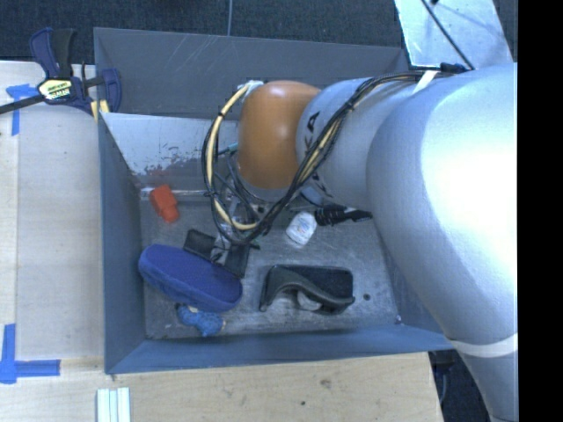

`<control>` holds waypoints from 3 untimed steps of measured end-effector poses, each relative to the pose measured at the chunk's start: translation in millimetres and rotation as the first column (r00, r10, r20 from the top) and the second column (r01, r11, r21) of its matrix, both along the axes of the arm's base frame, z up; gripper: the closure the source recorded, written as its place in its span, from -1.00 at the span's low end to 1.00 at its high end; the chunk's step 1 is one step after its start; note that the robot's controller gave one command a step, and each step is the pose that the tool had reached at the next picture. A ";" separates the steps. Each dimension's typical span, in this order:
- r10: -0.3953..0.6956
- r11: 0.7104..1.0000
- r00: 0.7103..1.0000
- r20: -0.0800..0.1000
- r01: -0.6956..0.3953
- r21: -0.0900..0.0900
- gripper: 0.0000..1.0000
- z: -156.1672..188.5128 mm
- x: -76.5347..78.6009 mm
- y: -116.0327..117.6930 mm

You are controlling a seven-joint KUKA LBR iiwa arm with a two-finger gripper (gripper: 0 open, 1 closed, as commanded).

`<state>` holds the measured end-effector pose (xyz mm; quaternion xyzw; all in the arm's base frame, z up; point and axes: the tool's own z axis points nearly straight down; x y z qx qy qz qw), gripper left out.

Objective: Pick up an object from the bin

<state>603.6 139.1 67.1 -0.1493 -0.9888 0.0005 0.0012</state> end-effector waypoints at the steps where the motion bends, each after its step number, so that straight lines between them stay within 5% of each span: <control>1: 0.194 0.981 0.981 0.008 -0.194 0.001 -1.00 33.5 -4.3 20.6; 2: 0.067 0.998 0.998 0.004 -0.067 0.001 -1.00 55.7 -35.0 17.7; 3: -0.058 0.998 0.998 0.012 0.058 0.000 -1.00 8.2 -63.4 36.6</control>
Offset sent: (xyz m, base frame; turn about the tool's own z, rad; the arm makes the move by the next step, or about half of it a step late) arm -0.0057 0.0211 0.0329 -0.1961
